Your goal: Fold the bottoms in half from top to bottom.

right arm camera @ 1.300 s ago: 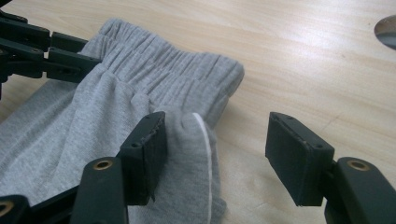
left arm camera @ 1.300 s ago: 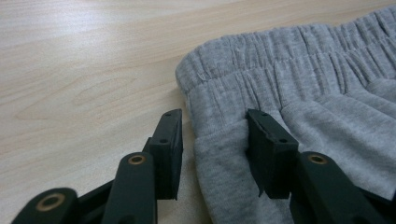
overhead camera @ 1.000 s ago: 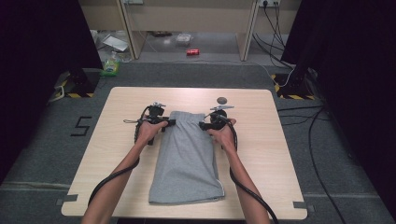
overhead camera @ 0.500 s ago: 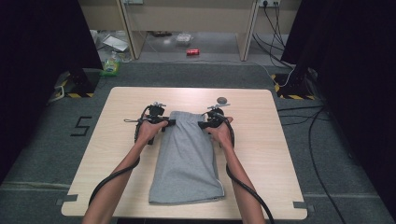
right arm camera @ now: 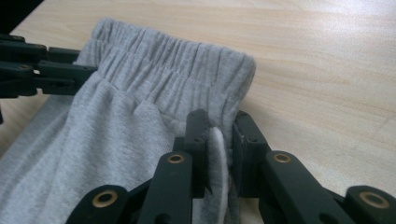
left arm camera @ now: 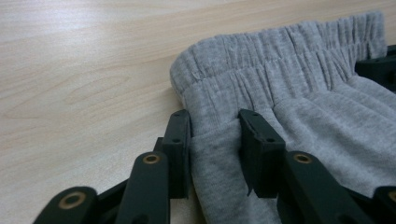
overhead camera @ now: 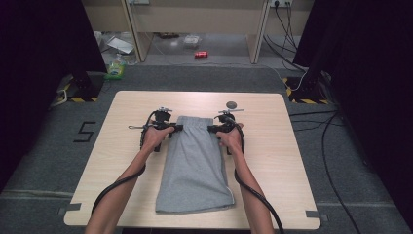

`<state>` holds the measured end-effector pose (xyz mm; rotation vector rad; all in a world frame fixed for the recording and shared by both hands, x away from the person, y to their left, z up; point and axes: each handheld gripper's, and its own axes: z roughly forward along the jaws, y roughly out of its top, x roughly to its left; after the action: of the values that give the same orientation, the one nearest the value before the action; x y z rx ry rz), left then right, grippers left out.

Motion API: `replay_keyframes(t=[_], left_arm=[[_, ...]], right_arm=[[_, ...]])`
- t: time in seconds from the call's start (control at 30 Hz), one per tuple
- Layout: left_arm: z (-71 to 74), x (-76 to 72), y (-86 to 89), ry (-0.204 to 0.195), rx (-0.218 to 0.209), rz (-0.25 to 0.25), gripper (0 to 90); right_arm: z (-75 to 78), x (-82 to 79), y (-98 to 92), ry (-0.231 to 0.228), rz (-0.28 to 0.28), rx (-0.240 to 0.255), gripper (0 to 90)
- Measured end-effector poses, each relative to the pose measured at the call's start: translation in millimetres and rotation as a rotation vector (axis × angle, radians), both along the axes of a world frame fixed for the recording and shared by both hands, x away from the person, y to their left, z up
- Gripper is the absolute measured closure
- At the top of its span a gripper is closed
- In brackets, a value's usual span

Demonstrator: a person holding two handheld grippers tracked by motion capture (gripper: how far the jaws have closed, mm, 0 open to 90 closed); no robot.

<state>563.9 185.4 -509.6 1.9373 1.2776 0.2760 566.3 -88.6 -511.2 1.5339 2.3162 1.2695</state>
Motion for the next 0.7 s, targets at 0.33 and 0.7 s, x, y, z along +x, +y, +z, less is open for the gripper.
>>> replay_keyframes(t=[0.33,0.7], left_arm=[[9.3,-3.9,-1.5,-0.025,0.003,-0.003,69.7],[30.9,-14.2,1.7,-0.081,-0.019,-0.030,70.8]], right_arm=[[18.7,-3.3,-2.9,-0.040,0.008,0.022,80.1],[34.3,-9.3,-9.1,-0.086,0.019,0.074,80.2]])
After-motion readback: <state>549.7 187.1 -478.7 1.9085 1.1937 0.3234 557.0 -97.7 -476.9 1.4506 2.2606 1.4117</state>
